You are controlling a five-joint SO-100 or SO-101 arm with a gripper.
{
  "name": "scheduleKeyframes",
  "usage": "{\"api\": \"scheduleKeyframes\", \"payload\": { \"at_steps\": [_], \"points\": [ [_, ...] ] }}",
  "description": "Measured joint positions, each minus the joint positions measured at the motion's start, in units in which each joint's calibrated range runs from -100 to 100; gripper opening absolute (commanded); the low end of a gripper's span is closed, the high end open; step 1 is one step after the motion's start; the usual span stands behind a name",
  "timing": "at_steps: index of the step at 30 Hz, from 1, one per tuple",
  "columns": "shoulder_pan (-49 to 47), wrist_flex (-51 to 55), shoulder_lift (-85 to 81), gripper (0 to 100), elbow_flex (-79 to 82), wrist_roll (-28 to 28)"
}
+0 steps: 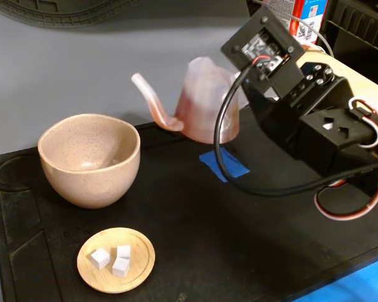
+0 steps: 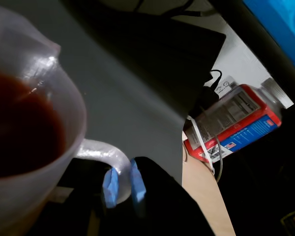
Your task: Pick up a kettle and pour liquid into a cup.
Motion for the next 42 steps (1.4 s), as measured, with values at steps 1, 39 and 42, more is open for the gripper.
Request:
{"api": "scheduleKeyframes", "payload": {
  "at_steps": [1, 39, 42],
  "points": [
    [-0.2, 1.1, 0.0, 1, -0.7, 0.0],
    [-3.5, 15.7, -5.3, 1, -9.6, 22.2],
    [-5.1, 15.7, -5.3, 1, -13.0, 24.3]
  ]
}}
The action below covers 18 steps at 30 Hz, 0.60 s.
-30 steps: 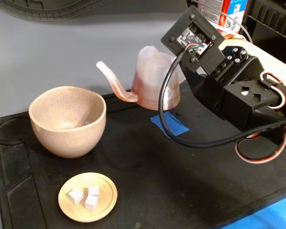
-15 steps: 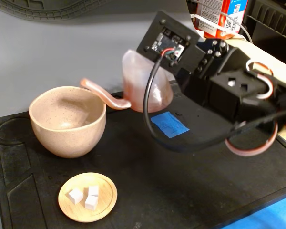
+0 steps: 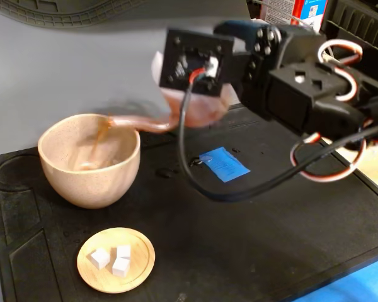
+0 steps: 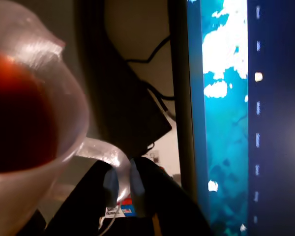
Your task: Pick up a kettle and pour liquid into a cup.
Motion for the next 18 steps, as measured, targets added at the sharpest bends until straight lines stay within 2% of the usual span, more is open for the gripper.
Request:
{"api": "scheduleKeyframes", "payload": {
  "at_steps": [3, 18],
  "points": [
    [-0.8, 6.8, 0.0, 1, -4.6, 0.1],
    [-0.7, 7.2, -0.1, 1, -5.1, 0.1]
  ]
}}
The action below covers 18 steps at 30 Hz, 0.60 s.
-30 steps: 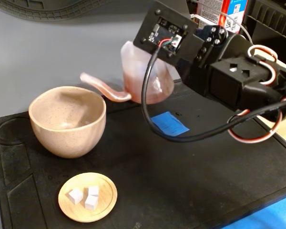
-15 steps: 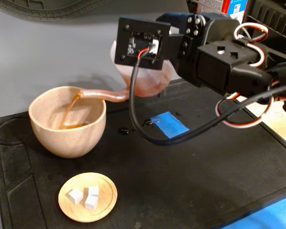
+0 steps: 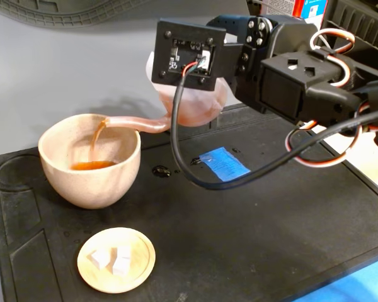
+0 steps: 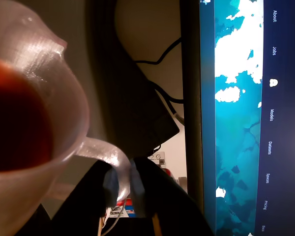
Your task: Pick up a kettle and pour liquid into a cup.
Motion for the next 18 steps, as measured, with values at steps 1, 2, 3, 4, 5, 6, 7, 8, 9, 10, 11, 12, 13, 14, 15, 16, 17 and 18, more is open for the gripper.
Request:
{"api": "scheduleKeyframes", "payload": {
  "at_steps": [1, 2, 3, 4, 5, 6, 7, 8, 9, 10, 11, 12, 13, 14, 15, 16, 17, 18],
  "points": [
    [0.0, 0.0, 0.0, 1, 0.0, 0.0],
    [0.0, 0.0, 0.0, 1, 0.0, 0.0],
    [0.2, 0.0, 0.0, 1, 0.0, 0.0],
    [0.5, 0.0, 0.0, 1, 0.0, 0.0],
    [0.5, 0.0, 0.0, 1, 0.0, 0.0],
    [0.5, 0.0, 0.0, 1, 0.0, 0.0],
    [0.5, 0.0, 0.0, 1, 0.0, 0.0],
    [0.5, 0.0, 0.0, 1, 0.0, 0.0],
    [0.5, 0.0, 0.0, 1, 0.0, 0.0],
    [0.5, 0.0, 0.0, 1, 0.0, 0.0],
    [0.5, 0.0, 0.0, 1, 0.0, 0.0],
    [0.5, 0.0, 0.0, 1, 0.0, 0.0],
    [0.5, 0.0, 0.0, 1, 0.0, 0.0],
    [0.5, 0.0, 0.0, 1, 0.0, 0.0],
    [0.5, 0.0, 0.0, 1, 0.0, 0.0],
    [0.5, 0.0, 0.0, 1, 0.0, -0.1],
    [0.5, 0.0, 0.0, 1, 0.0, -0.1],
    [0.5, 0.0, 0.0, 1, 0.0, -0.3]
  ]
}}
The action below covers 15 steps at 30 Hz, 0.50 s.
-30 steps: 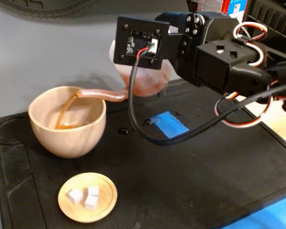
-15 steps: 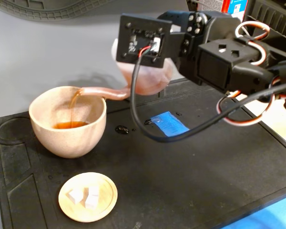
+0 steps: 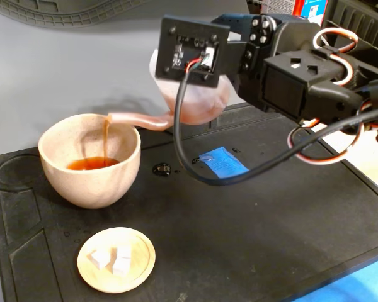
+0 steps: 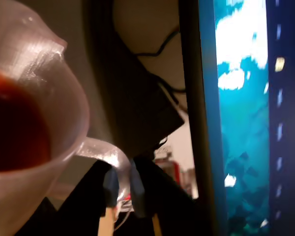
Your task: Pick up a kettle and pour liquid into a cup.
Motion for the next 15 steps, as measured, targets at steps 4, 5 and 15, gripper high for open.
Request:
{"api": "scheduleKeyframes", "payload": {
  "at_steps": [4, 5, 15],
  "points": [
    [3.1, 0.0, 0.0, 0, 0.0, -9.7],
    [3.4, 0.0, 0.0, 0, 0.0, -11.6],
    [8.6, 0.0, 0.0, 0, 7.3, -20.3]
  ]
}}
